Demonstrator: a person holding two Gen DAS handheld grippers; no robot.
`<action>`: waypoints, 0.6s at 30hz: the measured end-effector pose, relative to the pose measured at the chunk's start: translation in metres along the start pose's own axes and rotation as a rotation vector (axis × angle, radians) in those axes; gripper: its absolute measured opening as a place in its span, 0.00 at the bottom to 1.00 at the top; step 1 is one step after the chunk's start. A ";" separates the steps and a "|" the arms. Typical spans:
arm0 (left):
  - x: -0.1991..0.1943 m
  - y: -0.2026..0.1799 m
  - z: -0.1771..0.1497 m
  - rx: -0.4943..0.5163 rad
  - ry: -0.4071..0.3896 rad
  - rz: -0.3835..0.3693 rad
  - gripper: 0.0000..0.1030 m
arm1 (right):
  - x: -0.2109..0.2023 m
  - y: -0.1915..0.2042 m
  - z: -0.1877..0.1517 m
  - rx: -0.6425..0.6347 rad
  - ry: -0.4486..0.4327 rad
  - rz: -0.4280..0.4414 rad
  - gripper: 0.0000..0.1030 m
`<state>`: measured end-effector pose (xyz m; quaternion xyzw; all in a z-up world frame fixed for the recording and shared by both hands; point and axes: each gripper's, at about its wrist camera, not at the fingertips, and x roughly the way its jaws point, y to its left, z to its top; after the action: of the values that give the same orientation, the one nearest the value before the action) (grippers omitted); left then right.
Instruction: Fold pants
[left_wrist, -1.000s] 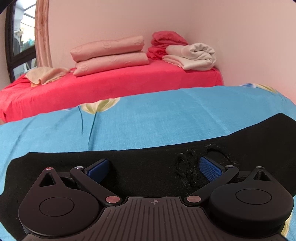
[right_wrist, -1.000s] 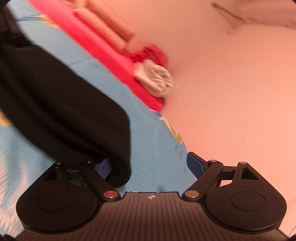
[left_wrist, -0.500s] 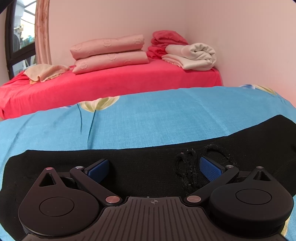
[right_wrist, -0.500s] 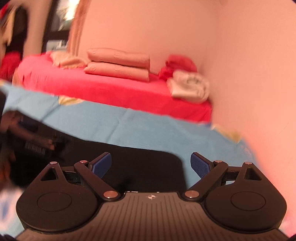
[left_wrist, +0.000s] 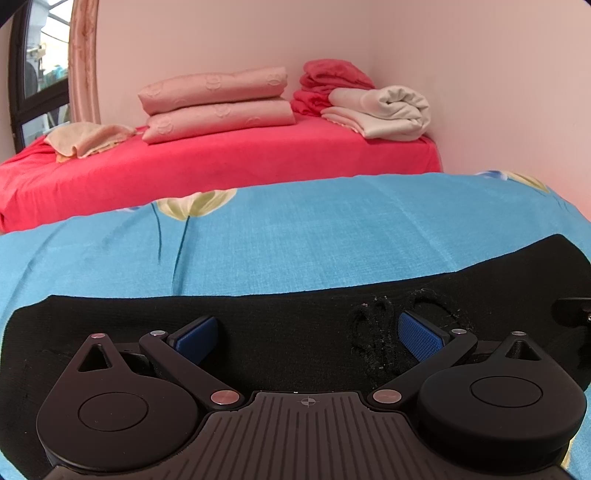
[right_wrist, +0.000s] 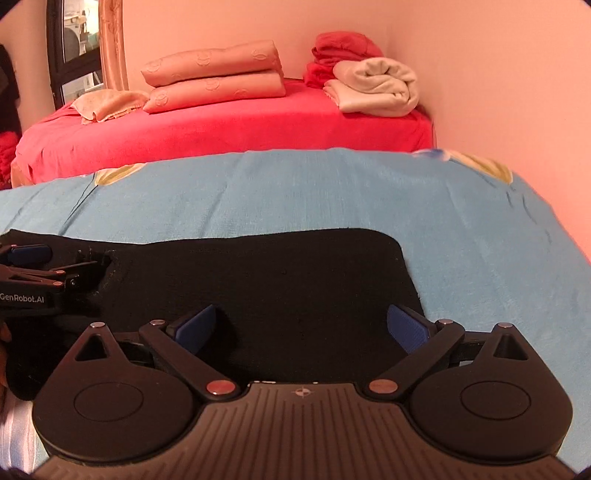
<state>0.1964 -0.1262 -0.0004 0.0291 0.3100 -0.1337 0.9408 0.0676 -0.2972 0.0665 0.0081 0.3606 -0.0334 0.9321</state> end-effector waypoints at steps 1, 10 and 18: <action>-0.002 0.003 0.001 -0.014 -0.002 -0.011 1.00 | -0.003 0.002 0.002 0.002 0.003 -0.010 0.96; -0.075 0.034 -0.009 0.074 -0.104 0.037 1.00 | -0.042 0.036 0.023 -0.052 -0.097 0.028 0.89; -0.080 0.146 -0.042 -0.131 0.087 0.180 1.00 | -0.017 0.166 0.041 -0.163 -0.059 0.339 0.68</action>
<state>0.1502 0.0382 0.0092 0.0011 0.3548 -0.0266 0.9346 0.0942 -0.1327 0.1069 -0.0081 0.3279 0.1531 0.9322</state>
